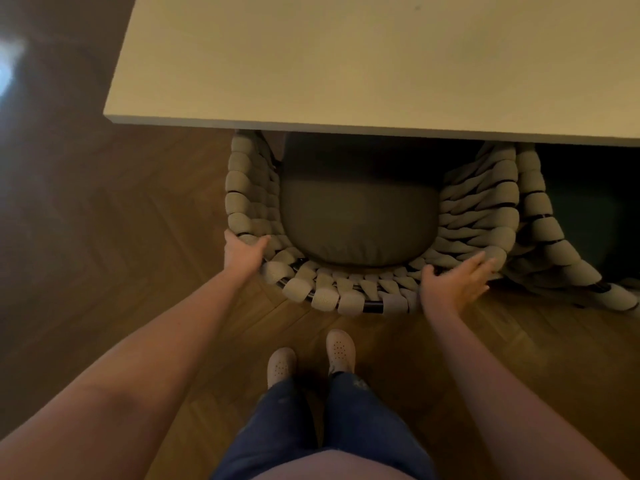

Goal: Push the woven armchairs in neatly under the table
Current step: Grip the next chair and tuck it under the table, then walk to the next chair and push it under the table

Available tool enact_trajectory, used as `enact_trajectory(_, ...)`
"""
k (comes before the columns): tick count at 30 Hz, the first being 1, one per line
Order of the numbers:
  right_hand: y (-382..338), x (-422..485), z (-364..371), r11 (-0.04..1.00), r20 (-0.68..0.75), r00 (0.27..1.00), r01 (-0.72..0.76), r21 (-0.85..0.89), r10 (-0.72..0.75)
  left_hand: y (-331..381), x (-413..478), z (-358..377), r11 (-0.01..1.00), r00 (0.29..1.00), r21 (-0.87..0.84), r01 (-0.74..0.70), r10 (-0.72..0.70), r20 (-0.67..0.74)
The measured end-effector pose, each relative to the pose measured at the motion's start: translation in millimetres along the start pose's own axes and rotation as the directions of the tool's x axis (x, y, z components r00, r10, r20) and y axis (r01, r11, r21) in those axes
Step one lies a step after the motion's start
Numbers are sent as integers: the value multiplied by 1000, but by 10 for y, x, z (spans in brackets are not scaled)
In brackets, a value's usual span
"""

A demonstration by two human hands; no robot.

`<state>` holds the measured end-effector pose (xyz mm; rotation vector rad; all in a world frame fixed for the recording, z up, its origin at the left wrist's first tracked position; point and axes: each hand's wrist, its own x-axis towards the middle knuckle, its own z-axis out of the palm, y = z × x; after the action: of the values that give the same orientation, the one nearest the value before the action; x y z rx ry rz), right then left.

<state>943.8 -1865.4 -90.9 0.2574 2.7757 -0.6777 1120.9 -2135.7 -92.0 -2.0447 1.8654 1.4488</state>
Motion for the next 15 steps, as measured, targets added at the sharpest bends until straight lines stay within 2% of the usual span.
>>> enact_trajectory(3, -281, -346, 193, 963, 102, 966, 249, -108, -238, -122, -137, -17, 945, 971, 229, -232, 238, 2)
enact_trajectory(5, -505, -560, 342, 914, 189, 914, 386, -128, -359, -197, -126, -79, 883, 943, 335, -329, 327, 62)
enact_trajectory(9, -992, -908, 656, 800, 344, 794, 576, -165, -501, -334, 35, -431, 737, 876, 481, -474, 447, 179)
enact_trajectory(12, -1446, -1203, 899, 723, 395, 713, 673, -155, -579, -467, 274, -865, 651, 836, 549, -525, 515, 188)
enact_trajectory(15, -1904, -1506, 1138, 695, 394, 684, 705, -143, -613, -558, 551, -1332, 599, 829, 611, -518, 527, 187)
